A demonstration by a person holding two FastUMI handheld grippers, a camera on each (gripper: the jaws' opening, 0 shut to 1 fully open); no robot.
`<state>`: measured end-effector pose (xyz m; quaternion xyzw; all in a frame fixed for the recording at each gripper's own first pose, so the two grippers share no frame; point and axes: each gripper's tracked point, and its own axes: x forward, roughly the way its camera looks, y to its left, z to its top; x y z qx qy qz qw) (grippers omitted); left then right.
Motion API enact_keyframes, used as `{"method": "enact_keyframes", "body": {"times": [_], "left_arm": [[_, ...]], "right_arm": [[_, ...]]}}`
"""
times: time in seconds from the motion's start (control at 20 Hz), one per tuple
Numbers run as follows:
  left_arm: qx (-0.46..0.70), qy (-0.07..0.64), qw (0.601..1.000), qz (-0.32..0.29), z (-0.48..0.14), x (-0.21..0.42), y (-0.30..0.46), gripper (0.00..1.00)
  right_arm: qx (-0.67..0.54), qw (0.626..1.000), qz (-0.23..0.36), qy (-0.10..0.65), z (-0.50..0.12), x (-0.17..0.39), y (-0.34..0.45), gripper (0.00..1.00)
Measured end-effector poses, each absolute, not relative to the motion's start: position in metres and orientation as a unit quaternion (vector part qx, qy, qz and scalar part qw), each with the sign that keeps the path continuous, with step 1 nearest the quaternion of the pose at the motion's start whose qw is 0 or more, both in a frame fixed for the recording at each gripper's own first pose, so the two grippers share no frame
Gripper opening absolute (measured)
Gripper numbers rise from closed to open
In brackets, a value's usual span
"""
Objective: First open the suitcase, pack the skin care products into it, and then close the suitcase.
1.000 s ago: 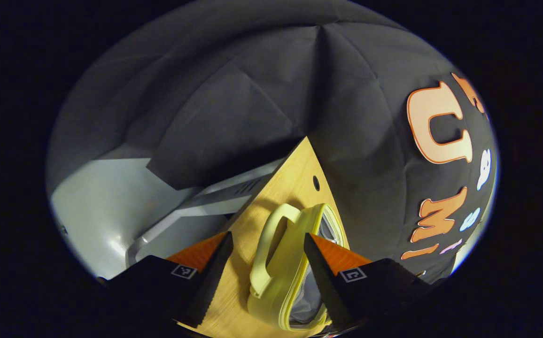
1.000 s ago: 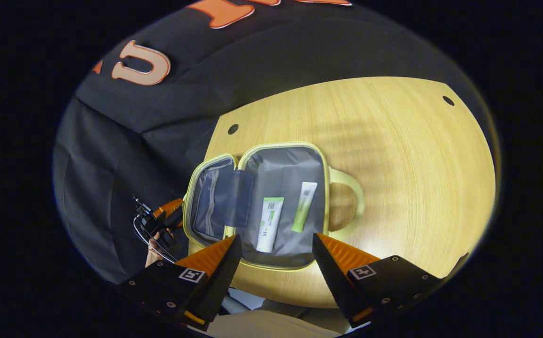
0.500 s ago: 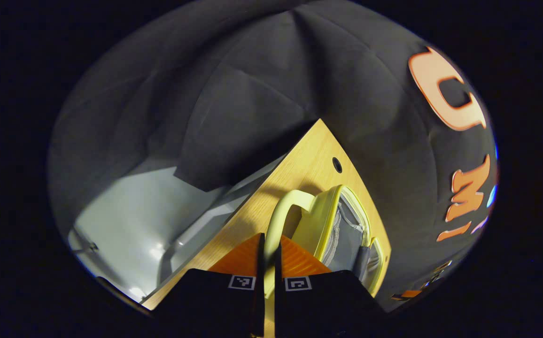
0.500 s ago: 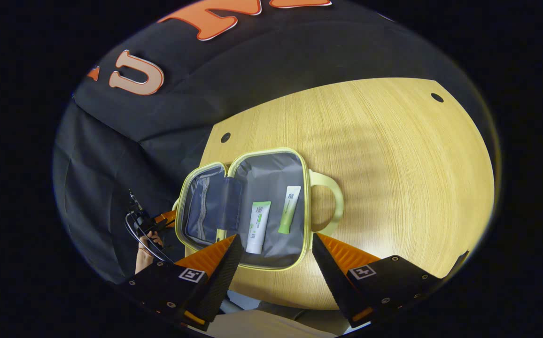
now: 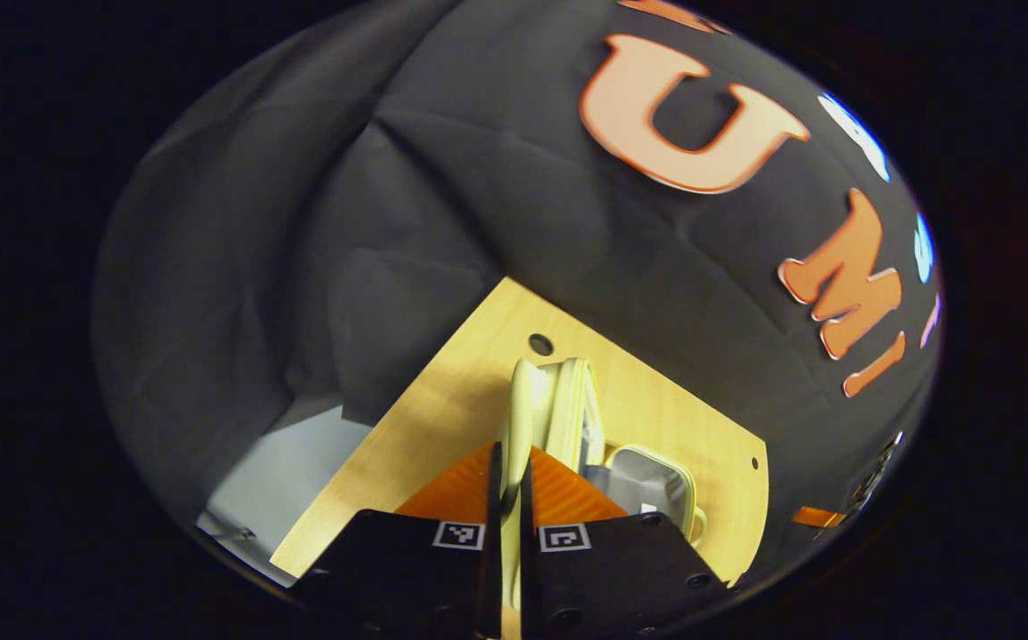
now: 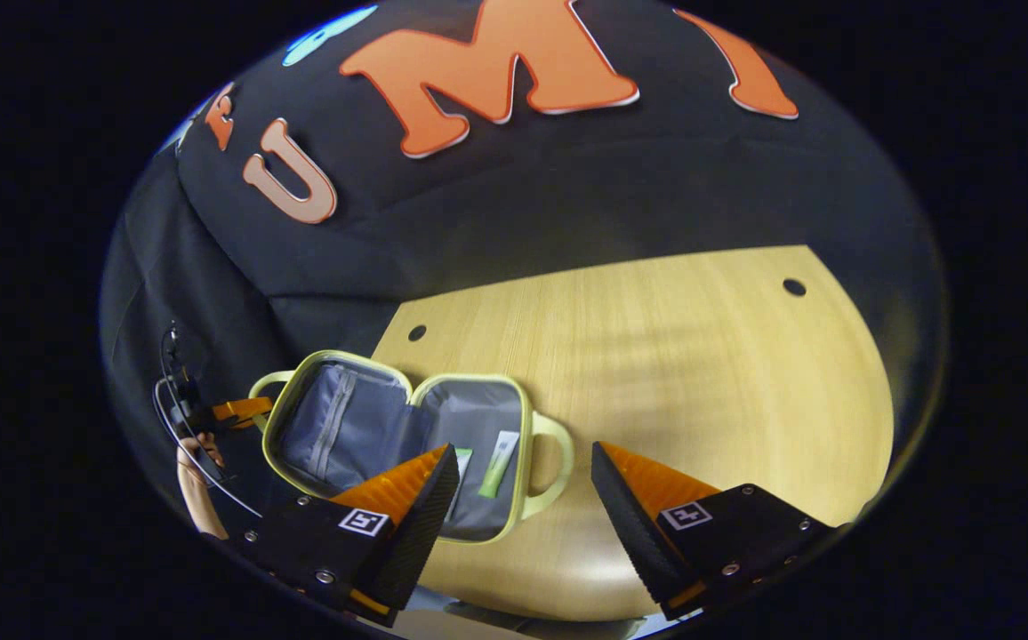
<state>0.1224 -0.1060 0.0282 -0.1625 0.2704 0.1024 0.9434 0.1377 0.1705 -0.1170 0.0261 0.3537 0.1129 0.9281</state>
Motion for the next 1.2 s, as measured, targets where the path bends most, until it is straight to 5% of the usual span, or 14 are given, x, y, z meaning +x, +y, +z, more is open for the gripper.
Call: {"method": "enact_keyframes", "body": {"times": [0.5, 0.9, 1.2], "left_arm": [[-0.016, 0.275, 0.961, 0.031, 0.048, 0.145, -0.337, 0.08], [0.002, 0.328, 0.943, -0.051, -0.050, 0.177, -0.483, 0.08], [0.054, 0.388, 0.918, -0.053, -0.136, 0.201, -0.541, 0.08]], "right_arm": [[-0.075, 0.964, 0.086, 0.238, -0.043, 0.122, 0.043, 0.95], [-0.100, 0.977, 0.038, 0.184, -0.020, 0.100, -0.038, 0.96], [-0.097, 0.978, 0.014, 0.186, -0.022, 0.081, -0.069, 0.96]]}}
